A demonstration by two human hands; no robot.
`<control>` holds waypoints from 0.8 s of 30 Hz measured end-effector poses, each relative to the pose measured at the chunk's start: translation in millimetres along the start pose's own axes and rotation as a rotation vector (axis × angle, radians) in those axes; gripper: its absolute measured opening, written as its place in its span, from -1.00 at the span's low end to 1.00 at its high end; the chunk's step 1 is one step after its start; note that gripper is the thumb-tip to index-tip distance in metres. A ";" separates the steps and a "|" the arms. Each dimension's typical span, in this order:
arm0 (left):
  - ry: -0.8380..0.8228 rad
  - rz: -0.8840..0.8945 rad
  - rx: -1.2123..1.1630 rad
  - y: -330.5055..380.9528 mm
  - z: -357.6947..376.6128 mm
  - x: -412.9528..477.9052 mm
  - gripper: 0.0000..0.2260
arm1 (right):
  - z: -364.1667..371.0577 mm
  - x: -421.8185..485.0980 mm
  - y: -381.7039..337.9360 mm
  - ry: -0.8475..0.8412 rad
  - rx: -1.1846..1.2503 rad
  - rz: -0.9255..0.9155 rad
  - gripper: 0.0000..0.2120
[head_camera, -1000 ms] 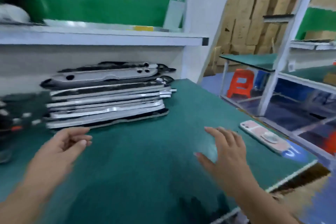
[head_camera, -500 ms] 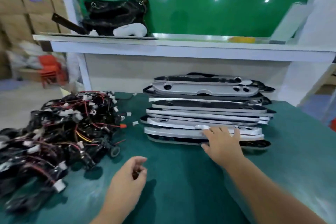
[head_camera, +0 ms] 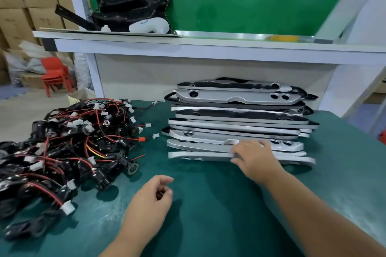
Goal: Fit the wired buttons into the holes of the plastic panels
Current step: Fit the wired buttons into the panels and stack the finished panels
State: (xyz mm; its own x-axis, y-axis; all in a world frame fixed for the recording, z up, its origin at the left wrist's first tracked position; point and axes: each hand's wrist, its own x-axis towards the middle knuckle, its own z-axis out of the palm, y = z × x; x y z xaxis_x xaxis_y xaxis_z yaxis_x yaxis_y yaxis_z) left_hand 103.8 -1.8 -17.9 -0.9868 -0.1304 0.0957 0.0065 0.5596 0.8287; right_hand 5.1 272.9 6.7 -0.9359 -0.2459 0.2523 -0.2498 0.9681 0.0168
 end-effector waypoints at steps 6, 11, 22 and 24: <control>0.161 -0.028 -0.193 -1.0 -0.3 6.1 -0.66 | -45.9 -27.5 -5.2 -0.231 0.420 0.073 -0.90; 0.121 -0.019 -0.340 3.6 0.9 2.7 -0.56 | -71.9 -56.5 -22.3 -0.106 0.553 0.138 -0.89; -0.220 0.080 -0.410 19.5 9.3 -15.5 -0.65 | -92.8 -98.6 -21.6 0.824 1.935 0.294 -0.79; -0.234 0.083 -0.400 18.1 9.6 -14.7 -0.72 | -68.9 -101.0 -31.8 0.749 2.164 0.408 -0.90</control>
State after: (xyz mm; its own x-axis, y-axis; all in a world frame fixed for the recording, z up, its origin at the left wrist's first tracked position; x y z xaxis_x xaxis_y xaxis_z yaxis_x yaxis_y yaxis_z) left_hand 116.9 18.0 -9.6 -0.9900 0.1148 0.0815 0.1029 0.1950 0.9754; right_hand 124.7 270.2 47.4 -0.8920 0.4201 0.1666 -0.4172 -0.6236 -0.6611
